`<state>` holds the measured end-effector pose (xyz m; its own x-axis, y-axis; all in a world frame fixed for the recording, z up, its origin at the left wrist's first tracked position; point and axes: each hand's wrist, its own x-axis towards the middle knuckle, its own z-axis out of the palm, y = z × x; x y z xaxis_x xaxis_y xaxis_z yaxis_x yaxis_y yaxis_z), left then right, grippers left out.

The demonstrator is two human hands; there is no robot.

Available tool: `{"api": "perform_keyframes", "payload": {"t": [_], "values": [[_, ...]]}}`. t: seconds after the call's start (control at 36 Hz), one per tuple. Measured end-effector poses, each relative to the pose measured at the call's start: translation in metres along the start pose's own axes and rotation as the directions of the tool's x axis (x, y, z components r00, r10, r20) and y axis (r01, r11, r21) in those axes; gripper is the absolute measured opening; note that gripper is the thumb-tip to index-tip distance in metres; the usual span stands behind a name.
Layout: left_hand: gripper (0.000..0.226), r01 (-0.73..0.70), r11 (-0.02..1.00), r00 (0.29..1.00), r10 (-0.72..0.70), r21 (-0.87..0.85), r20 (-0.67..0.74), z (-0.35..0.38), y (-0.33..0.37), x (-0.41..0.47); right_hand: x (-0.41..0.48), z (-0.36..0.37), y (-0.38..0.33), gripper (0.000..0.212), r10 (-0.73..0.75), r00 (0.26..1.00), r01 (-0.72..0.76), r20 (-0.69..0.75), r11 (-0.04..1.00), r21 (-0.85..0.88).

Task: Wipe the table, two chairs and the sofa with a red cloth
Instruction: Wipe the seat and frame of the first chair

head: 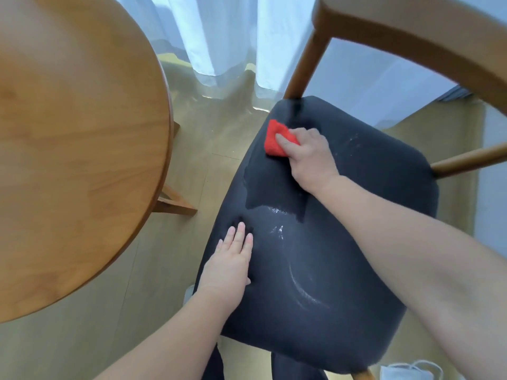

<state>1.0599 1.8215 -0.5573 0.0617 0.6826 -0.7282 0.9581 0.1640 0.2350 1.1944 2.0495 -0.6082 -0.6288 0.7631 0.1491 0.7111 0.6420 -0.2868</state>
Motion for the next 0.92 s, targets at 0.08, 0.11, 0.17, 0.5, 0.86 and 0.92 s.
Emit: {"api": "perform_keyframes", "payload": {"t": [0.08, 0.11, 0.17, 0.5, 0.86, 0.92], "values": [[0.085, -0.007, 1.0, 1.0, 0.007, 0.001, -0.009, -0.003, 0.001, -0.002, -0.034, 0.001, -0.008, 0.042, -0.038, 0.999, 0.038, -0.034, 0.999, 0.017], [0.085, -0.008, 1.0, 1.0, 0.008, 0.007, -0.006, -0.004, 0.001, -0.003, -0.046, 0.001, -0.011, 0.043, -0.051, 0.998, 0.052, -0.042, 0.998, 0.023], [0.085, -0.007, 1.0, 1.0, 0.007, 0.013, -0.011, -0.005, 0.001, -0.004, -0.073, 0.001, -0.016, 0.044, -0.076, 0.995, 0.078, -0.058, 0.996, 0.033], [0.087, -0.1, 0.966, 0.987, 0.128, 0.239, -0.102, -0.01, 0.007, -0.016, -0.122, -0.001, -0.012, 0.051, -0.207, 0.978, 0.207, -0.031, 0.978, 0.012], [0.077, -0.106, 0.967, 0.993, 0.117, 0.232, -0.034, -0.002, 0.014, -0.003, -0.118, -0.003, 0.0, 0.052, -0.299, 0.954, 0.299, 0.005, 0.954, -0.025], [0.078, -0.098, 0.973, 0.994, 0.106, 0.211, -0.024, 0.0, 0.014, -0.001, -0.115, -0.003, 0.004, 0.051, -0.32, 0.947, 0.32, 0.011, 0.947, -0.034]]}}
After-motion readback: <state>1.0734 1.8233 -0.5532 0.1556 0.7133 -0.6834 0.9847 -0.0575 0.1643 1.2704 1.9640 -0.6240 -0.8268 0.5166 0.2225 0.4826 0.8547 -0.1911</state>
